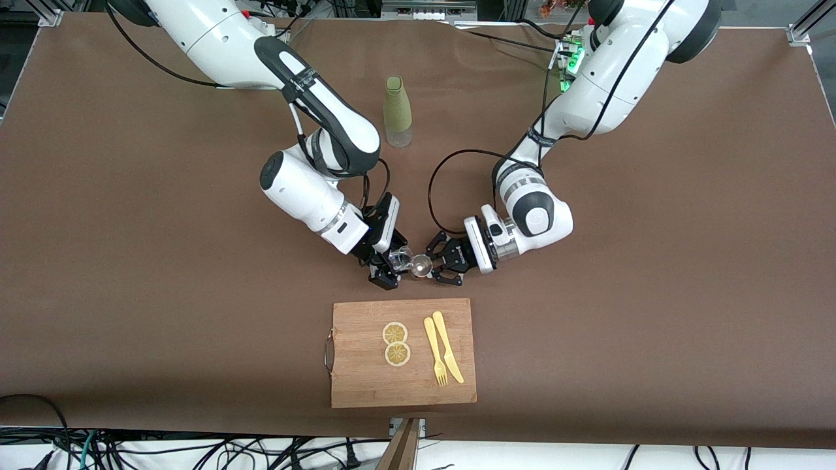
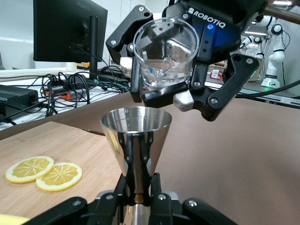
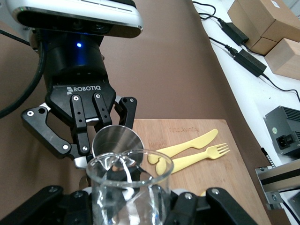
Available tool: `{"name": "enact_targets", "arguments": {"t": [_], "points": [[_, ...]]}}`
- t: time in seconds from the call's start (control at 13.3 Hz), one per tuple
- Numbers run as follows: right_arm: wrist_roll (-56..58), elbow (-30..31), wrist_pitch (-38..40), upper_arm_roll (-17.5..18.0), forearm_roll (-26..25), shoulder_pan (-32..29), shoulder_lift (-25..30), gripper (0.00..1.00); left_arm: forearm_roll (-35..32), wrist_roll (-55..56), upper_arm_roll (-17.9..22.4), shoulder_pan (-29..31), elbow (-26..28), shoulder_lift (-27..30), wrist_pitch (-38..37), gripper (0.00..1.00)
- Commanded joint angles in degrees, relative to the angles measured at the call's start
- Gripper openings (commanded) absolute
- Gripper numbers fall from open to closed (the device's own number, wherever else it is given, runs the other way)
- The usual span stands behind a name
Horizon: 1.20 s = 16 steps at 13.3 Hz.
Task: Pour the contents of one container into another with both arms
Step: 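Tilt the glass with the right gripper to pour into the steel cup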
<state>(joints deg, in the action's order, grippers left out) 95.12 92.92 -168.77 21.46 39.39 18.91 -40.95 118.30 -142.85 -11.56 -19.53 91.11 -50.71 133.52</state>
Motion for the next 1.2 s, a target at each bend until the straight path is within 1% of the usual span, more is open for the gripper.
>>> {"name": "enact_targets", "arguments": {"t": [0.0, 0.15, 0.38, 0.53, 0.68, 0.9, 1.13], "points": [[-0.9, 0.1, -0.6, -0.6, -1.2, 0.6, 0.8, 0.00, 3.2, -3.4, -0.2, -0.5, -1.1, -0.3, 1.5, 0.00], [-1.1, 0.1, -0.6, -0.6, -3.4, 0.7, 0.4, 0.00, 3.2, -3.4, -0.2, -0.5, -1.1, -0.3, 1.5, 0.00], [-1.1, -0.2, -0.6, -0.8, -4.3, 0.9, 0.3, 0.00, 3.2, -3.4, -0.2, -0.5, -1.1, -0.3, 1.5, 0.00], [-1.1, -0.3, -0.6, -2.6, -6.6, 2.2, 0.3, 0.00, 3.2, -3.4, -0.2, -0.5, -1.1, -0.3, 1.5, 0.00], [-1.1, -0.4, -0.6, -4.5, -6.7, 3.9, 0.3, 0.00, 3.2, -3.4, -0.2, -0.5, -1.1, -0.3, 1.5, 0.00], [-1.1, -0.6, -0.6, -6.0, -7.8, 5.2, 0.3, 0.00, 3.2, -3.4, -0.2, -0.5, -1.1, -0.3, 1.5, 0.00], [-1.2, -1.0, -0.6, -6.1, -7.9, 5.3, -0.3, 0.00, 3.2, -3.4, -0.2, -0.5, -1.1, -0.3, 1.5, 0.00]]}}
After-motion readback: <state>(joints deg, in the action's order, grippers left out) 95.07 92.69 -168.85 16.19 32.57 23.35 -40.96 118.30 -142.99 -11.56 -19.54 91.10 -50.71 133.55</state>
